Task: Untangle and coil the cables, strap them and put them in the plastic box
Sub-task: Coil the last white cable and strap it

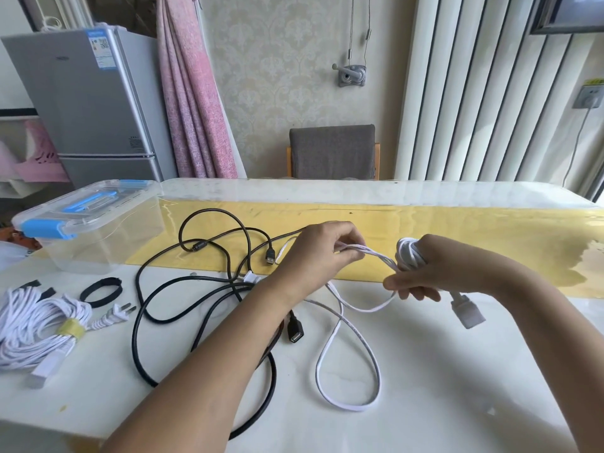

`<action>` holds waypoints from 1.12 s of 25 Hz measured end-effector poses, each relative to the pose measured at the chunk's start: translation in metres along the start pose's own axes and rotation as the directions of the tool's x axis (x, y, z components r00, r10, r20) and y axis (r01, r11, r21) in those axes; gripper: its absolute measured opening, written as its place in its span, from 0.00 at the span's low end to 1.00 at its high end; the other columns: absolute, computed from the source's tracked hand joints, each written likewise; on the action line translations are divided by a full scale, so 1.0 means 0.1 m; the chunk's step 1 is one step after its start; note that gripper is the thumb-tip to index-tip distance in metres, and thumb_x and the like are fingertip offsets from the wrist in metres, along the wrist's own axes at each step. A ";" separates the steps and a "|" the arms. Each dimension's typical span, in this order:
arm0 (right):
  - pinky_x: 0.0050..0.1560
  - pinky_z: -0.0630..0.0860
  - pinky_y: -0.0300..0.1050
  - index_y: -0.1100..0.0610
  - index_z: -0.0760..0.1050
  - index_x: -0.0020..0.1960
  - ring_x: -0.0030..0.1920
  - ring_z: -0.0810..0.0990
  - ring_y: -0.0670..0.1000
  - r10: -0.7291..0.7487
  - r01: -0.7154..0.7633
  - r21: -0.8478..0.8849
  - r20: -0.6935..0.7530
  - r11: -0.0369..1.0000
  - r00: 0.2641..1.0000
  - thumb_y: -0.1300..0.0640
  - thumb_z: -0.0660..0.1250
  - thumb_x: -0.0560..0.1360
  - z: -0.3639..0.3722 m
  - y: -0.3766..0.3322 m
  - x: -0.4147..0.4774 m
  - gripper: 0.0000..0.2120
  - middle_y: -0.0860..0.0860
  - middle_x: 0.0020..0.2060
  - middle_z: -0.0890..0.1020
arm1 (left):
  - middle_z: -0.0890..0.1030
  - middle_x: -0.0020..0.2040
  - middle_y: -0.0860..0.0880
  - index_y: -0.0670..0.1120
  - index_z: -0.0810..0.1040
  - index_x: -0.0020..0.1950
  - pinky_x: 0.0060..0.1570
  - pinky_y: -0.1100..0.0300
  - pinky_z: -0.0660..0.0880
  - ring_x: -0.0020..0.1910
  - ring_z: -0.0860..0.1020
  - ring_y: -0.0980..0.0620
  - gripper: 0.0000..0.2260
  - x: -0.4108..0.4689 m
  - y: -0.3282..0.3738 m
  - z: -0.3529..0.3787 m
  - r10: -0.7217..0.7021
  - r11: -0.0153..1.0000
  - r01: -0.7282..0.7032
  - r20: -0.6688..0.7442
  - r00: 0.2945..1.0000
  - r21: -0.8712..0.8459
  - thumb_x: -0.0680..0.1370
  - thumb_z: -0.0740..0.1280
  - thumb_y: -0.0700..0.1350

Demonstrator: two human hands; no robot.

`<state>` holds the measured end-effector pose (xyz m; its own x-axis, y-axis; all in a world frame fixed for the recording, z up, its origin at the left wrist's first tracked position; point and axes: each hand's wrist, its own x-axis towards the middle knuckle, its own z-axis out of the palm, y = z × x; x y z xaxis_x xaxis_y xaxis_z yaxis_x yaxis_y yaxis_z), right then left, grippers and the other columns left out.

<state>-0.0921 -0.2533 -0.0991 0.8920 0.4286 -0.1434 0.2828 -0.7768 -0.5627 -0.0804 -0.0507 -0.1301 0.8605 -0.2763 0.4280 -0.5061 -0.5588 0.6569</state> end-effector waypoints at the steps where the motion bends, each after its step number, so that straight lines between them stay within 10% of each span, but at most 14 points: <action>1: 0.32 0.70 0.36 0.61 0.79 0.34 0.26 0.73 0.49 0.010 -0.010 0.028 -0.020 1.000 1.000 0.49 0.72 0.71 -0.02 0.00 -0.01 0.16 0.52 0.26 0.79 | 0.79 0.37 0.57 0.51 0.79 0.42 0.38 0.71 0.69 0.34 0.76 0.64 0.06 0.01 -0.01 -0.03 -0.004 0.998 0.003 -0.014 1.000 -0.059 0.73 0.72 0.41; 11: 0.25 0.67 0.35 0.55 0.76 0.26 0.26 0.75 0.50 0.019 0.043 0.099 -0.555 0.994 0.832 0.54 0.70 0.73 -0.01 -0.02 0.06 0.17 0.48 0.20 0.77 | 0.82 0.31 0.49 0.43 0.82 0.38 0.34 0.65 0.75 0.30 0.80 0.52 0.10 -0.04 0.10 -0.01 -0.129 0.920 0.188 0.189 0.974 -0.343 0.78 0.66 0.39; 15: 0.30 0.67 0.28 0.53 0.77 0.31 0.30 0.77 0.37 -0.142 0.143 -0.042 -0.542 0.989 0.829 0.55 0.67 0.76 0.11 -0.18 0.05 0.15 0.36 0.21 0.75 | 0.83 0.33 0.42 0.38 0.82 0.34 0.33 0.63 0.76 0.31 0.81 0.48 0.14 -0.03 0.14 0.05 -0.212 0.888 0.279 0.215 0.953 -0.365 0.76 0.60 0.37; 18: 0.28 0.67 0.31 0.55 0.75 0.29 0.27 0.73 0.38 -0.219 0.168 -0.145 -0.506 0.975 0.834 0.52 0.65 0.77 0.15 -0.21 0.03 0.18 0.44 0.23 0.76 | 0.84 0.36 0.40 0.40 0.81 0.31 0.35 0.61 0.77 0.33 0.82 0.46 0.19 -0.02 0.12 -0.01 -0.302 0.800 0.425 0.328 0.895 -0.424 0.78 0.57 0.40; 21: 0.28 0.66 0.30 0.54 0.72 0.27 0.26 0.73 0.41 -0.268 0.240 -0.120 -0.416 0.963 0.869 0.56 0.67 0.77 0.16 -0.20 0.02 0.19 0.47 0.24 0.75 | 0.84 0.45 0.37 0.37 0.81 0.47 0.42 0.57 0.78 0.42 0.82 0.42 0.15 0.00 0.08 0.00 -0.319 0.758 0.497 0.425 0.847 -0.422 0.79 0.56 0.41; 28: 0.28 0.67 0.32 0.55 0.71 0.27 0.23 0.70 0.42 -0.269 0.252 -0.100 -0.233 0.963 0.935 0.61 0.65 0.75 0.27 -0.30 0.01 0.18 0.43 0.19 0.73 | 0.84 0.43 0.45 0.42 0.79 0.42 0.44 0.60 0.79 0.40 0.82 0.52 0.07 0.07 0.05 -0.04 -0.260 0.443 0.314 0.215 0.941 -0.840 0.76 0.65 0.44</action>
<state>-0.1096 -0.2172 -0.1039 0.8400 0.5015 0.2072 0.5320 -0.6857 -0.4968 -0.0774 -0.0519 -0.1212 0.9540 -0.2833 0.0983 -0.0019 0.3224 0.9466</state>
